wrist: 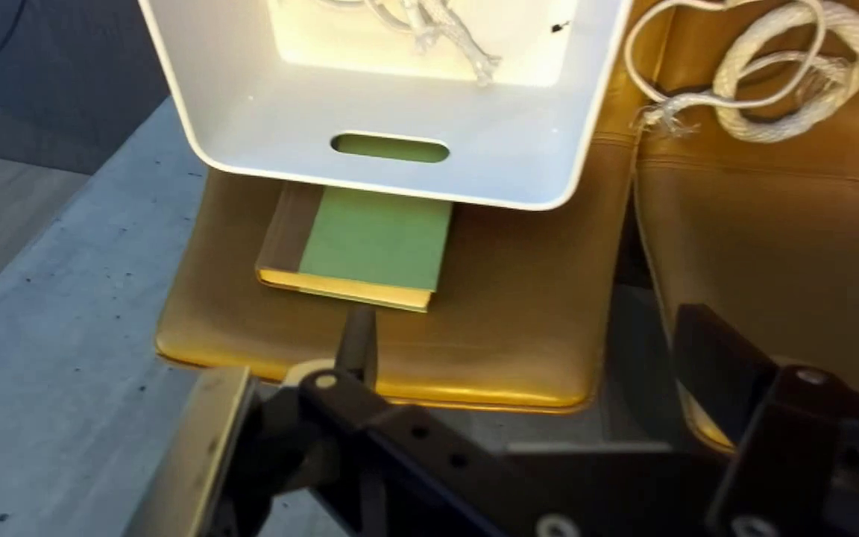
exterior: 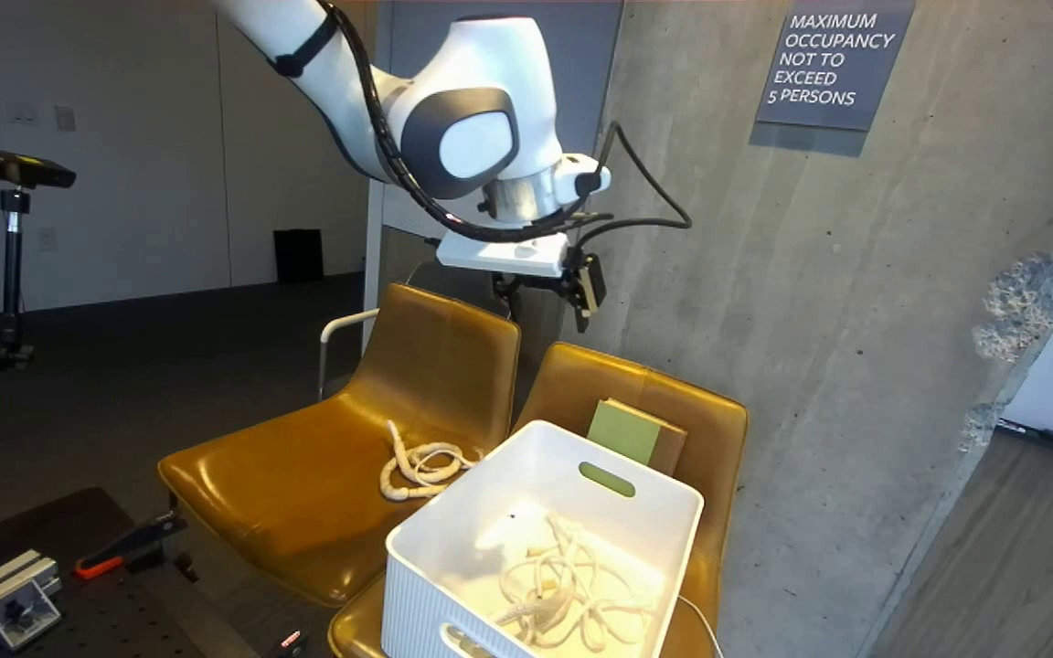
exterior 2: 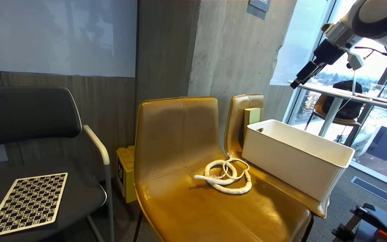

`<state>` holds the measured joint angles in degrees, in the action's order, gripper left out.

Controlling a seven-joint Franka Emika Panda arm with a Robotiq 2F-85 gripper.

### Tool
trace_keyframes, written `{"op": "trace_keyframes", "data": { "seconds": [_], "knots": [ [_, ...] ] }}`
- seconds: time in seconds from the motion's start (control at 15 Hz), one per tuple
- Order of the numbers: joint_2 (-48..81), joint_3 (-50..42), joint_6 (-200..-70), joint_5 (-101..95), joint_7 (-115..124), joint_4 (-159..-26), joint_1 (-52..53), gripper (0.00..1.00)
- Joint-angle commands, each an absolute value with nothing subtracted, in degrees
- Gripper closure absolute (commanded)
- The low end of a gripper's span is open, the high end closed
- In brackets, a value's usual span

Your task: Remove the white cords from the chair and put them in the white basket

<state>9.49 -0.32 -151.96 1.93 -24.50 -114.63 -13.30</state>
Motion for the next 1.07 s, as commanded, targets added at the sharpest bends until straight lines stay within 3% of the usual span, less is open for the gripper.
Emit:
{"op": "trace_keyframes", "data": {
  "seconds": [0.0, 0.47, 1.0],
  "knots": [
    [3.1, 1.8, -156.4, 3.6, -26.3, -123.5, -8.5, 0.00],
    [6.2, 6.1, -166.1, 1.0, -26.0, -128.7, -0.7, 0.00],
    [22.9, 3.4, -167.9, -14.0, -15.7, -123.0, 6.7, 0.00]
  ]
}}
